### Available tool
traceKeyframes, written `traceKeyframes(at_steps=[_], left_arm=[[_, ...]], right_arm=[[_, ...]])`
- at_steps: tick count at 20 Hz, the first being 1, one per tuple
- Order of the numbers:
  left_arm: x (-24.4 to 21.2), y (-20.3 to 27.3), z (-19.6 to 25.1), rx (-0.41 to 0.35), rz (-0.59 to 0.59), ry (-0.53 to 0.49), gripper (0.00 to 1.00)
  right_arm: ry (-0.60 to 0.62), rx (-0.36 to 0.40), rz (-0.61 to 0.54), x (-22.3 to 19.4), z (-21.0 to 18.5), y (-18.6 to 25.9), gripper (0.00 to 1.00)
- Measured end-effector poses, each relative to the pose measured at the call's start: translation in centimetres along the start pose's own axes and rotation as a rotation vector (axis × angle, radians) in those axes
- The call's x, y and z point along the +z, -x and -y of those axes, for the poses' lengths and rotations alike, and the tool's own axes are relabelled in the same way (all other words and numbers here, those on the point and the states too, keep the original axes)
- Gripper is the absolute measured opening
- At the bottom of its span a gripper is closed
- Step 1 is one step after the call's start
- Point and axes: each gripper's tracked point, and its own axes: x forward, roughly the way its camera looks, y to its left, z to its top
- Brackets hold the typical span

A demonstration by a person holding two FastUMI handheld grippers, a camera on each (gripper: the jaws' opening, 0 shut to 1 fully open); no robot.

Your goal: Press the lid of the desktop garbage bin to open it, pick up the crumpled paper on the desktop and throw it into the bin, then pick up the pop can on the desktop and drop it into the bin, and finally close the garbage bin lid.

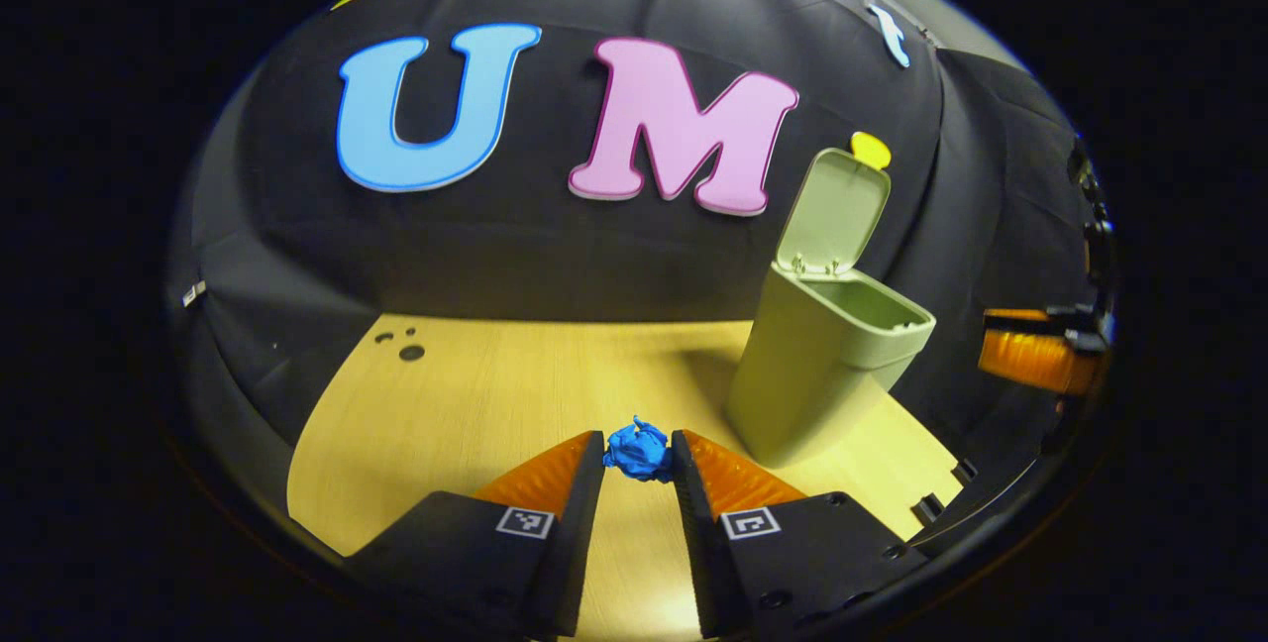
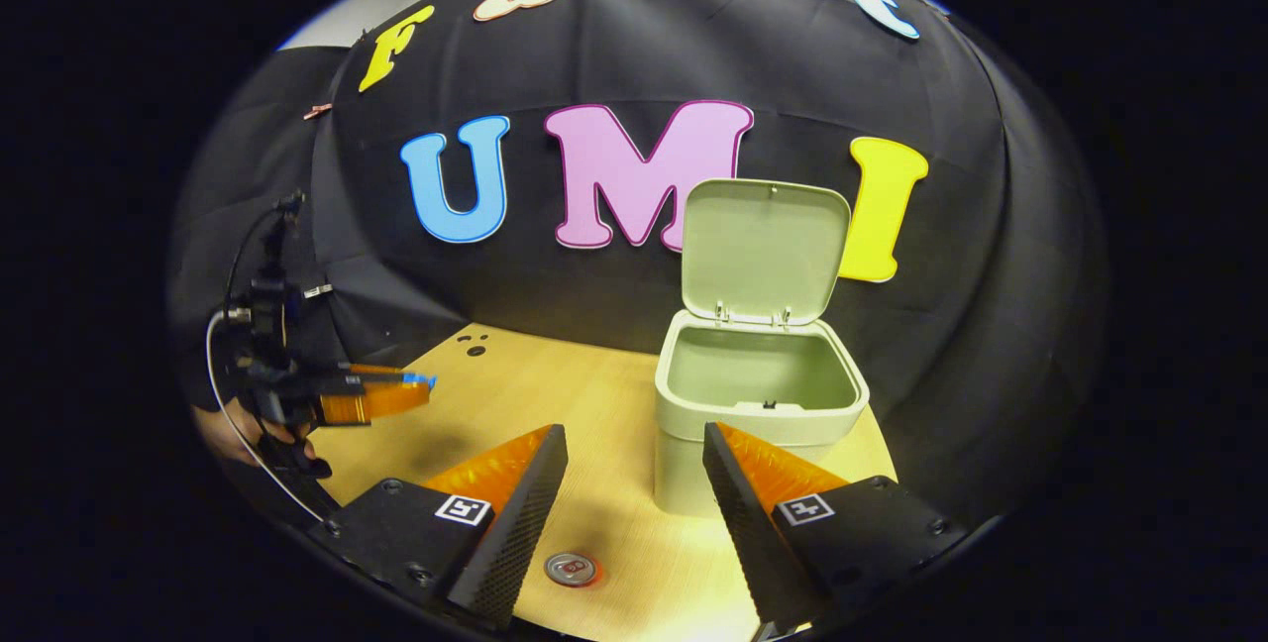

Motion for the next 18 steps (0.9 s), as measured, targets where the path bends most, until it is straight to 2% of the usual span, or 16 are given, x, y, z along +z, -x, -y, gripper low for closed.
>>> traceKeyframes(at_steps=[4,8,13,15,18], left_arm=[[5.2,-0.9,2.2,-0.064,0.107,0.020,0.47],[9.8,-1.9,5.3,-0.144,0.213,-0.042,0.47],[13.1,-3.4,10.9,-0.250,0.317,-0.160,0.46],[13.7,-4.0,13.3,-0.300,0.341,-0.178,0.44],[14.4,-5.2,16.3,-0.365,0.357,-0.187,0.47]], right_arm=[[0.004,0.003,-0.027,-1.9,-0.4,0.3,0.89],[-0.019,0.013,-0.052,-3.4,-1.0,0.7,0.89],[0.004,0.012,-0.065,-4.2,-0.9,0.8,0.89],[0.004,0.003,-0.070,-4.9,-0.8,1.2,0.89],[-0.011,-0.015,-0.084,-6.0,-0.4,2.4,0.89]])
